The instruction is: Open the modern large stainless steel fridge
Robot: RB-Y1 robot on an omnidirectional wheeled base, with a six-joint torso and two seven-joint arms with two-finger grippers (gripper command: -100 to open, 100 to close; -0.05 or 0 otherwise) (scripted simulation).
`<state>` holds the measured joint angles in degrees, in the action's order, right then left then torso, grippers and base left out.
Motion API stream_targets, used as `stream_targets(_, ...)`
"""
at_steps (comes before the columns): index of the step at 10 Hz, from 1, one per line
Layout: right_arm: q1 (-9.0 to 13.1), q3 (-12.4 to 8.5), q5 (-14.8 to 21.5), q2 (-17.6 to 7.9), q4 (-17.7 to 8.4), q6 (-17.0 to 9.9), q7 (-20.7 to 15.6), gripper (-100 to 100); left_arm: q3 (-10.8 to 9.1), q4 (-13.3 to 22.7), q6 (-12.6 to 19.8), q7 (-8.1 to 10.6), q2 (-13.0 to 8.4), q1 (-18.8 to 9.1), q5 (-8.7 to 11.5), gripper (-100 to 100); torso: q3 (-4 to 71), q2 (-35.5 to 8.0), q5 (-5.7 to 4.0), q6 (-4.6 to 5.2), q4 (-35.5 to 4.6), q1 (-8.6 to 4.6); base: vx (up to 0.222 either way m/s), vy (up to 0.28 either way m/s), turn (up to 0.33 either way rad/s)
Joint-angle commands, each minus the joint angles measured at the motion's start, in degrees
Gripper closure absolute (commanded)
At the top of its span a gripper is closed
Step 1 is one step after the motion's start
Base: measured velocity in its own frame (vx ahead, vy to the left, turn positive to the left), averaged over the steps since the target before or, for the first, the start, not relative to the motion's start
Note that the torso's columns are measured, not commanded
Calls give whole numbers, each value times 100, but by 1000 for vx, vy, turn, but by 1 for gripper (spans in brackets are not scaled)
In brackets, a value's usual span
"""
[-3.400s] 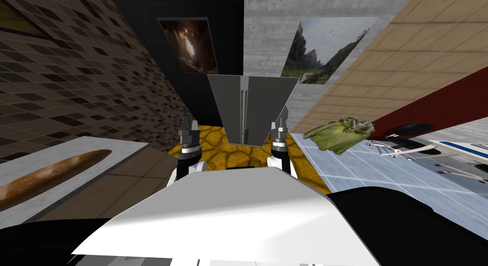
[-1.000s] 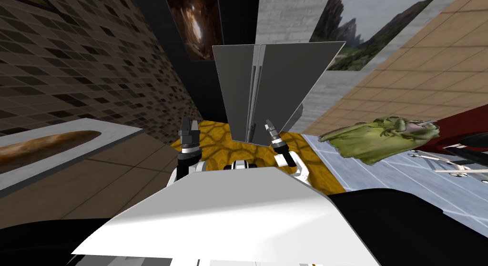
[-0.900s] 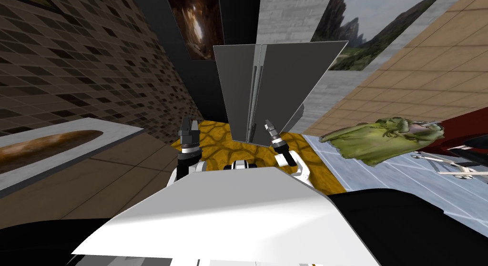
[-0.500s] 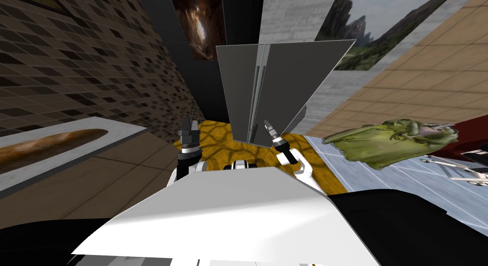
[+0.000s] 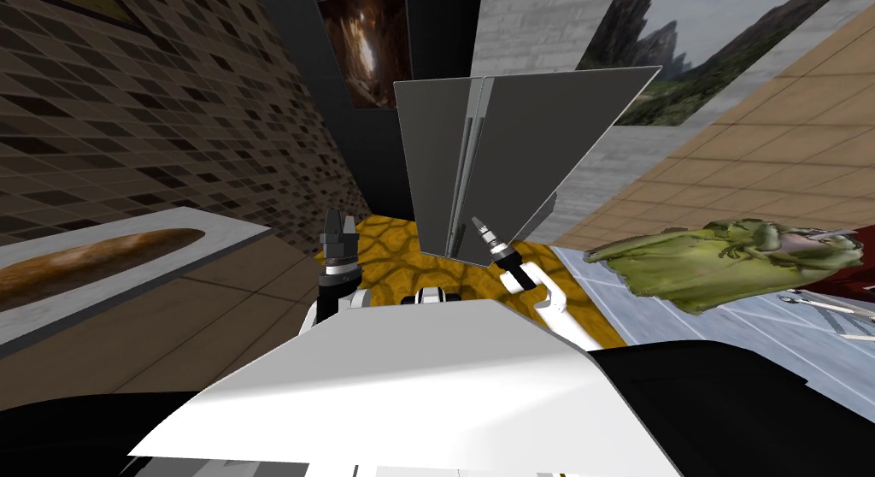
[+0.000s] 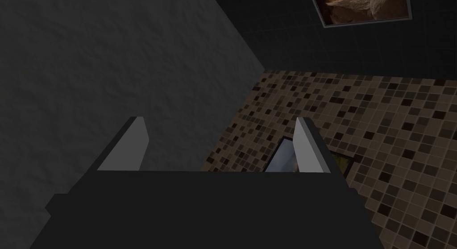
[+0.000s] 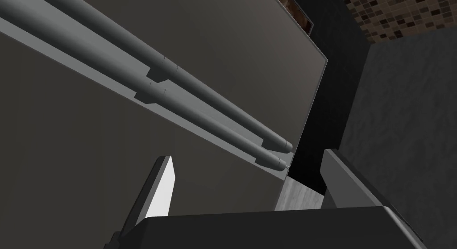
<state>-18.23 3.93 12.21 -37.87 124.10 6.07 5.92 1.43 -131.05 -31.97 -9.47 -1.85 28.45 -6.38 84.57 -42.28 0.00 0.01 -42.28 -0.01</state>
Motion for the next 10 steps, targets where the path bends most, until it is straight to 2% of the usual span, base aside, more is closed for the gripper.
stream_targets(1, 98, 13, 108, -352, -39, -206, 27, -100, 0, 0, 0, 0, 0, 0, 0, 0, 0, 1, 1, -2, 0, 2, 24, 20, 40)
stream_targets(2, 178, 21, 204, -582, -92, -365, 48, -100, 0, 0, 0, 0, 0, 0, 0, 0, -1, -2, 0, 0, -1, 1, 29, 18, 77)
stream_targets(3, 178, 21, 204, -644, -92, -365, 48, -100, 0, 0, 0, 0, 0, 0, 0, 0, 0, 0, 0, -2, 0, 1, 23, 15, 35)
stream_targets(4, 260, 29, 300, -862, -151, -526, 69, -100, 0, 0, 0, 0, 0, 0, 0, 0, -1, -2, 0, 1, -1, 0, 25, 26, 64)
stream_targets(5, 260, 29, 300, -938, -151, -526, 69, -100, 0, 0, 0, 0, 0, 0, 0, 0, -1, 0, 1, -2, -1, 4, 22, 23, 38)
stream_targets(6, 344, 36, 396, -1155, -217, -688, 89, -100, 0, 0, 0, 0, 0, 0, 0, 0, -1, -2, 1, 0, -1, 3, 23, 21, 82)
stream_targets(7, 344, 36, 396, -1234, -217, -688, 89, -100, 0, 0, 0, 0, 0, 0, 0, 0, 0, 1, 0, -2, 0, 2, 24, 15, 38)
stream_targets(8, 429, 44, 493, -1443, -289, -852, 110, -100, 0, 0, 0, 0, 0, 0, 0, 0, 0, 0, -1, 1, 0, -1, 32, 18, 63)
stream_targets(9, 429, 44, 493, -1530, -289, -852, 110, -100, 0, 0, 0, 0, 0, 0, 0, 0, 1, 2, 0, -1, 0, 1, 27, 21, 46)
stream_targets(10, 514, 51, 589, -1733, -366, -1017, 130, -100, 0, 0, 0, 0, 0, 0, 0, 0, 0, 0, 1, 0, 0, 2, 29, 27, 73)
